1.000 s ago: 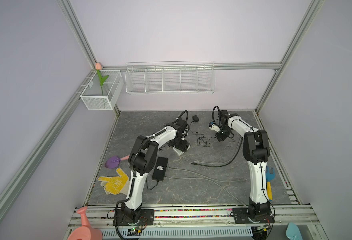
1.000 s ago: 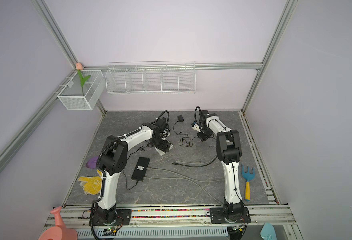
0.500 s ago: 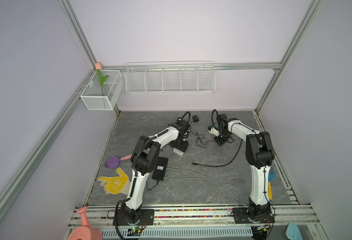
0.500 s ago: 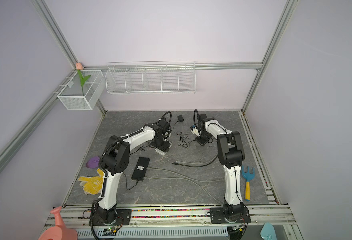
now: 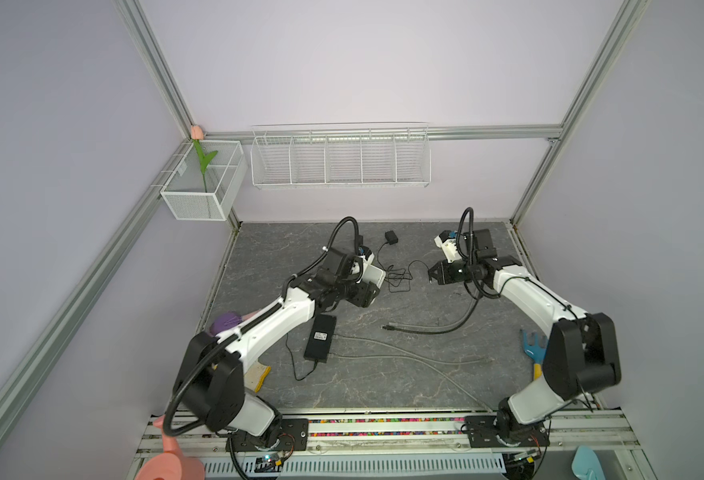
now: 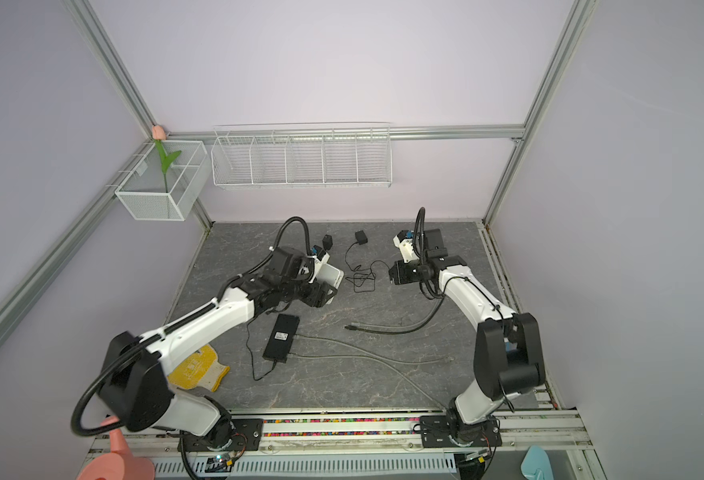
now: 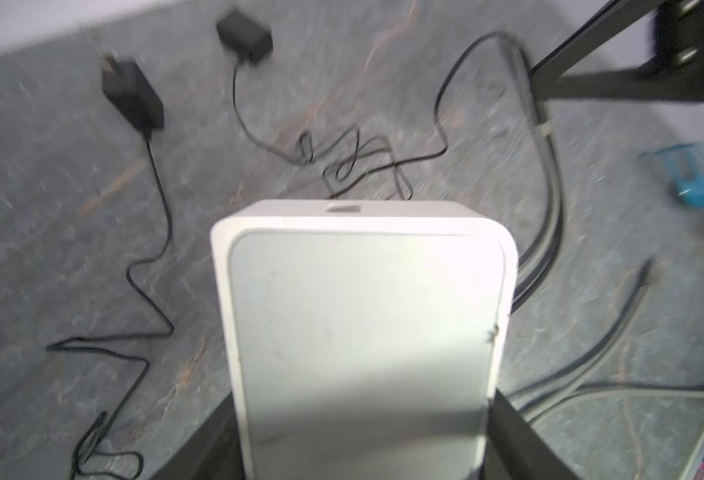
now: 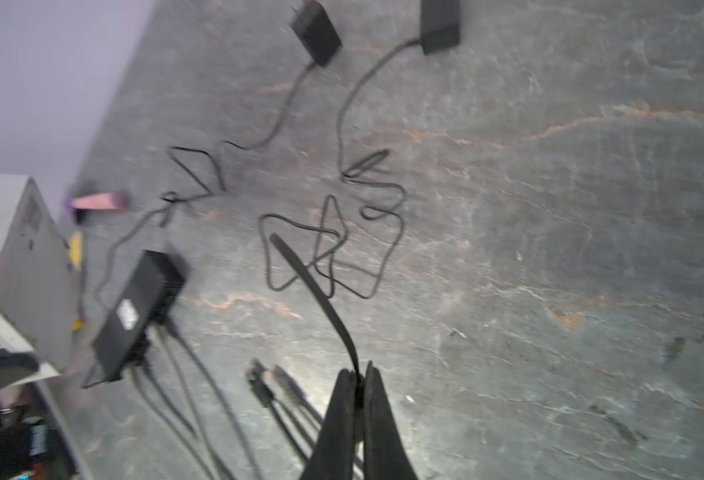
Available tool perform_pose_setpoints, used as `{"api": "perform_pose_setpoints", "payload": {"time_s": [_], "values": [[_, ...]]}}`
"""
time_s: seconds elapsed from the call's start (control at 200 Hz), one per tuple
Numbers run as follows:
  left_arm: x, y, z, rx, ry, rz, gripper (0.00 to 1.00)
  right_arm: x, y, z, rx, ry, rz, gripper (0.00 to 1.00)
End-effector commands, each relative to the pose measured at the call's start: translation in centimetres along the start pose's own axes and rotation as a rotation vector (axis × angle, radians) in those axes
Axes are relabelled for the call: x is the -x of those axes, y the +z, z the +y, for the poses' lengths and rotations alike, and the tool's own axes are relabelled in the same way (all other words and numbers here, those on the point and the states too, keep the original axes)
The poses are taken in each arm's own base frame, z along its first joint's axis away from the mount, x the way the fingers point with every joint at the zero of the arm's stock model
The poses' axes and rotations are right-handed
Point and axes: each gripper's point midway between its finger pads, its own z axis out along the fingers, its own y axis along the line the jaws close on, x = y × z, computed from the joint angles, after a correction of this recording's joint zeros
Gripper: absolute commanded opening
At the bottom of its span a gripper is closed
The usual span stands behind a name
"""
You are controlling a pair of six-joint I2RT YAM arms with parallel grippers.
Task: Insert the plug into the switch port
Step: 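Lift the white box with the left gripper while the right lifts the cable plug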
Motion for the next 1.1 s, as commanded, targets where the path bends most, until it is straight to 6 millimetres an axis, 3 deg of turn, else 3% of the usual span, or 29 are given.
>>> {"api": "perform_pose_setpoints", "payload": {"time_s": [0.0,0.06,0.08,0.14,0.305,0.46,0.55,0.675,0.78,0.805,0.865,0.955,1.095], "values": [[1.4,-1.7,-2.4,-0.075,0.058,-0.208,0.00,2.4,-2.4,5.8,0.241,0.046,-0.195,0.07],[0.7,-2.9,-3.4,-0.091,0.080,-0.268,0.00,2.8,-4.0,8.0,0.298,0.022,-0.289,0.07],[0.5,-3.2,-3.7,-0.103,0.083,-0.281,0.00,1.9,-3.9,8.3,0.307,0.023,-0.294,0.06],[0.0,-4.1,-4.8,-0.139,0.084,-0.318,0.00,1.7,-5.0,10.3,0.350,-0.008,-0.359,0.06],[-2.9,-5.1,-8.7,-0.191,0.237,-0.413,0.00,0.6,-7.4,15.3,0.444,-0.116,-0.489,0.07],[-4.1,-5.7,-9.1,-0.178,0.285,-0.471,0.00,-0.4,-8.5,17.5,0.482,-0.162,-0.514,0.06],[-4.2,-6.0,-9.1,-0.186,0.276,-0.506,0.00,-1.1,-8.1,17.8,0.469,-0.182,-0.503,0.06],[-3.8,-6.4,-7.9,-0.118,0.237,-0.491,0.00,-1.8,-6.1,14.9,0.254,-0.187,-0.394,0.08],[-3.5,-7.9,-3.4,0.103,0.074,-0.488,0.00,-2.5,-4.6,12.2,0.058,-0.203,-0.233,0.26],[-3.6,-8.4,-2.6,0.136,0.049,-0.480,0.00,-1.8,-4.6,12.5,0.053,-0.212,-0.221,0.31],[-4.0,-9.0,-1.2,0.160,-0.015,-0.439,0.00,-2.3,-3.4,12.3,0.049,-0.193,-0.159,0.40],[-4.3,-9.8,0.1,0.154,-0.124,-0.408,0.00,-3.5,-0.9,12.5,0.079,-0.126,-0.064,0.42],[-5.7,-10.9,1.6,0.221,-0.211,-0.377,0.00,-6.1,3.3,14.8,0.105,-0.139,0.052,0.43]]}}
